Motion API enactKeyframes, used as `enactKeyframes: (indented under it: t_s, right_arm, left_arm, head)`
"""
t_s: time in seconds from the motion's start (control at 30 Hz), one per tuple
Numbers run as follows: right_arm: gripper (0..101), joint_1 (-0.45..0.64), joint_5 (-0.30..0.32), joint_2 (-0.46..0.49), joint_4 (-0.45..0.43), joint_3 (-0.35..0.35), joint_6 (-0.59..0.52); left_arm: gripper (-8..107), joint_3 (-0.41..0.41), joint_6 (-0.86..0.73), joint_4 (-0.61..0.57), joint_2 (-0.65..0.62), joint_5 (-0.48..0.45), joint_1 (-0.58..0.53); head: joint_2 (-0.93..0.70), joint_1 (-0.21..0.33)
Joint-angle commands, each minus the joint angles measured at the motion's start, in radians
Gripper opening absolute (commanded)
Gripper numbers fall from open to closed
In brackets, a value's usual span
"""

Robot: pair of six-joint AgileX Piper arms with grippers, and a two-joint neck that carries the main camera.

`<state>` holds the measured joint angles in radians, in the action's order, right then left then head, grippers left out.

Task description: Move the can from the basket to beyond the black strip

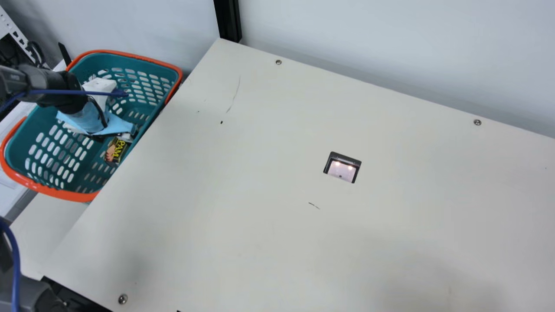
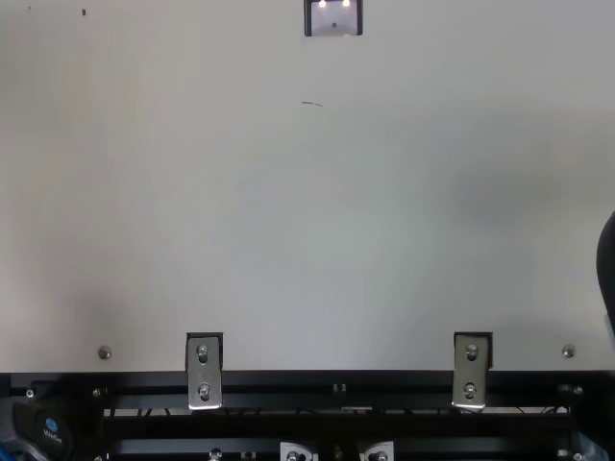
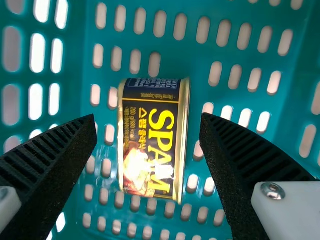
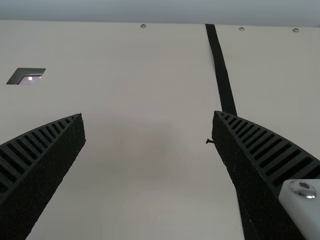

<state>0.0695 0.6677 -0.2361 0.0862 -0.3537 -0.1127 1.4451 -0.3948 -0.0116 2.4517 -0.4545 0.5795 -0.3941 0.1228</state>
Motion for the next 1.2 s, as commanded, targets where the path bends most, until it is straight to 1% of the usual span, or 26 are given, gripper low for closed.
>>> enactKeyframes:
  t_s: [0.0,0.13,0.17,0.2,0.37,0.53,0.7,0.8,1.0,1.17]
  right_arm:
    - [101,0.000,0.000,0.000,0.000,0.000,0.000]
    - [101,0.000,0.000,0.000,0.000,0.000,0.000]
    - [101,0.000,0.000,0.000,0.000,0.000,0.000]
    - [101,0.000,0.000,0.000,0.000,0.000,0.000]
    - [101,0.000,0.000,0.000,0.000,0.000,0.000]
    - [101,0.000,0.000,0.000,0.000,0.000,0.000]
    - [101,0.000,0.000,0.000,0.000,0.000,0.000]
    - [101,0.000,0.000,0.000,0.000,0.000,0.000]
    - [101,0.000,0.000,0.000,0.000,0.000,0.000]
    - [101,0.000,0.000,0.000,0.000,0.000,0.000]
  left_arm:
    - [90,0.016,-0.002,-0.002,0.021,-0.005,-0.001]
    - [90,0.038,-0.008,-0.010,0.056,-0.013,-0.001]
    - [12,0.042,-0.010,-0.014,0.063,-0.012,-0.001]
    - [10,0.046,-0.016,-0.019,0.071,-0.010,-0.001]
    - [10,0.042,-0.057,-0.052,0.078,0.019,0.002]
    - [10,-0.028,-0.142,-0.131,-0.005,0.082,0.010]
    - [10,-0.137,-0.266,-0.266,-0.160,0.148,0.018]
    - [10,-0.203,-0.347,-0.364,-0.272,0.170,0.019]
    - [10,-0.323,-0.488,-0.541,-0.513,0.180,0.020]
    - [10,-0.401,-0.559,-0.631,-0.690,0.166,0.027]
  head:
    - [-0.016,0.035]
    - [-0.016,0.035]
    - [-0.016,0.035]
    - [-0.016,0.035]
    - [-0.016,0.035]
    - [-0.016,0.035]
    - [-0.016,0.035]
    - [-0.016,0.035]
    - [-0.016,0.035]
    - [-0.016,0.035]
